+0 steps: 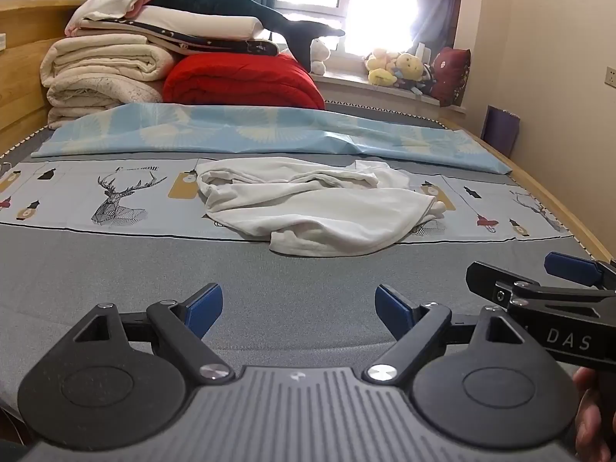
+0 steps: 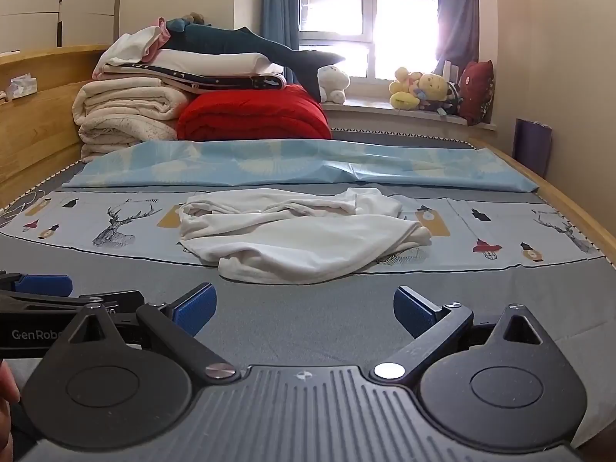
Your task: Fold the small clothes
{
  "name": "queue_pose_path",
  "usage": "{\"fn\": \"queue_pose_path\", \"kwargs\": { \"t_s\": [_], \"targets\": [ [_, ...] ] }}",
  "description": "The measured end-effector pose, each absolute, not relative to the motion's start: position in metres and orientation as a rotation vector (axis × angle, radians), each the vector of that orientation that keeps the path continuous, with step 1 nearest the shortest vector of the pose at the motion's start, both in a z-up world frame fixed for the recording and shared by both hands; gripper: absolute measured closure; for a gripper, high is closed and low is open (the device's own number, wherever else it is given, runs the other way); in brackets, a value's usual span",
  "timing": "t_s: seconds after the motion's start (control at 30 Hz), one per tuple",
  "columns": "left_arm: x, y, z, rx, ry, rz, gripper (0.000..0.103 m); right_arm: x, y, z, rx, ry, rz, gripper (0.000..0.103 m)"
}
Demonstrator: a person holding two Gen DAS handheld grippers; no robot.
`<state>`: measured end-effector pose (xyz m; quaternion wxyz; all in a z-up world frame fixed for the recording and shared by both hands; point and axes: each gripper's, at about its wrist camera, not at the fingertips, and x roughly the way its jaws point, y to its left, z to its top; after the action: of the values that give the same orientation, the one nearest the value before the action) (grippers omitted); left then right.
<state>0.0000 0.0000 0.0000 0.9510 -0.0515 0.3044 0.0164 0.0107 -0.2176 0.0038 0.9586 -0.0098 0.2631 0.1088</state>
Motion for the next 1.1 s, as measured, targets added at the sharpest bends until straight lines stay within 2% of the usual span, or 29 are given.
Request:
{"fn": "queue_pose_path", "kwargs": {
  "t_s": [1.1],
  "targets": [
    [-0.0008, -0.0003, -0.0002, -0.105, 0.614, 0.029, 0.013, 0.0113, -0.2182, 0.0050, -0.020, 0.537, 0.219, 0.005]
  ]
}}
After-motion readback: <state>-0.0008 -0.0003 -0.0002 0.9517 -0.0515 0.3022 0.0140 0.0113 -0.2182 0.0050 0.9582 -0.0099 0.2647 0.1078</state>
